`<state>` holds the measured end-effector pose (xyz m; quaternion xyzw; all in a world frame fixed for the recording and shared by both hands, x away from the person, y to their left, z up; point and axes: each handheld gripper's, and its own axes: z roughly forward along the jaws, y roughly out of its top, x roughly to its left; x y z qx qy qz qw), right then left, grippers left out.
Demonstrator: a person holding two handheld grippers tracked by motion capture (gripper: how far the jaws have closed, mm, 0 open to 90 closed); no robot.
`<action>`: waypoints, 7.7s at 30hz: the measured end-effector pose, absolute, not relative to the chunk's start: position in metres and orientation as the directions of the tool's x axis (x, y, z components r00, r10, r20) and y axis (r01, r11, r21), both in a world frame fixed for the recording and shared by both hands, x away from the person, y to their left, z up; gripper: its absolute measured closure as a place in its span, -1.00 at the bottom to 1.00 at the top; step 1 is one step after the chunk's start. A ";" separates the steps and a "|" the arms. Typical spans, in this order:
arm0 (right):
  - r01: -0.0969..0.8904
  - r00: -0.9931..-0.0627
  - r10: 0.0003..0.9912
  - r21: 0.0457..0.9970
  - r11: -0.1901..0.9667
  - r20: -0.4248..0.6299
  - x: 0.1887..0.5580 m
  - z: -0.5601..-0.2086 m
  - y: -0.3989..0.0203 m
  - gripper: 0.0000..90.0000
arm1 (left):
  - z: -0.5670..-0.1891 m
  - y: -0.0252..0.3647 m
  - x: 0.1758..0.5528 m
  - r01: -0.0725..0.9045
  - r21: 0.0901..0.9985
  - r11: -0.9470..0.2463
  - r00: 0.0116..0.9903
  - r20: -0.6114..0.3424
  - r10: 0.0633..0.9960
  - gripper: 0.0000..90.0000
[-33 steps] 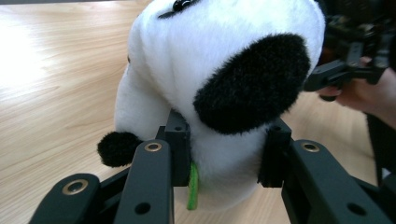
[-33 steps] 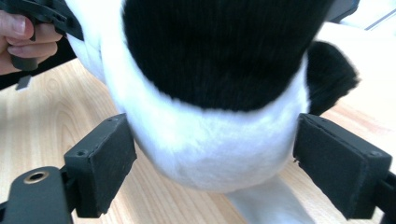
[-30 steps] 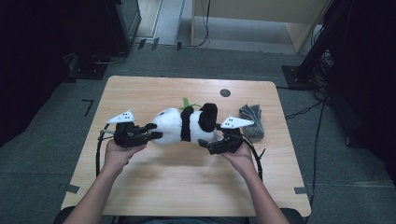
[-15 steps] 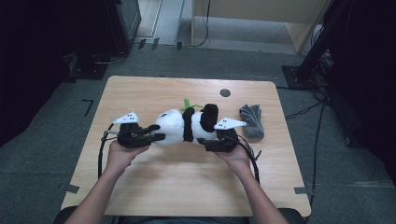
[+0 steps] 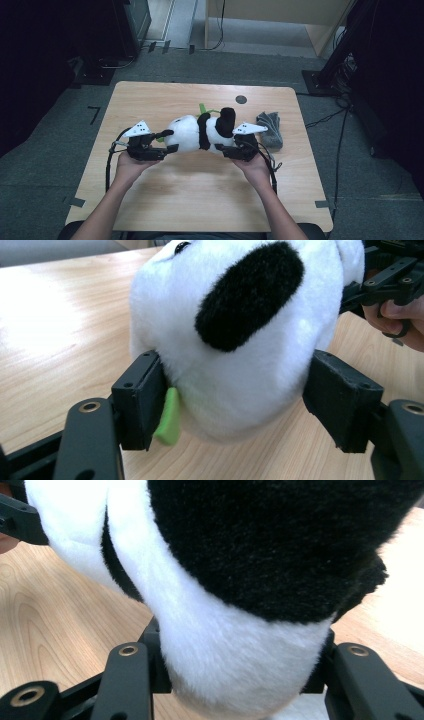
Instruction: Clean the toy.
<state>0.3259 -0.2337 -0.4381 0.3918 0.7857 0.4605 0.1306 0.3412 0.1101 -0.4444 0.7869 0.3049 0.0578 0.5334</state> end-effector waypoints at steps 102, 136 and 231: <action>0.366 -0.754 0.649 0.885 0.287 0.102 0.310 -0.439 -0.229 -0.13 | -0.446 0.112 0.340 0.480 0.856 -0.192 0.806 -0.344 0.482 -0.47; 0.554 -0.707 0.617 0.813 0.180 0.345 0.315 -0.428 -0.245 -0.09 | -0.459 0.098 0.329 0.313 0.899 -0.307 0.864 -0.135 0.485 -0.60; 0.641 -0.650 0.670 0.732 0.231 0.358 0.324 -0.451 -0.243 0.02 | -0.470 0.109 0.333 0.415 0.843 -0.341 0.818 -0.182 0.545 -0.35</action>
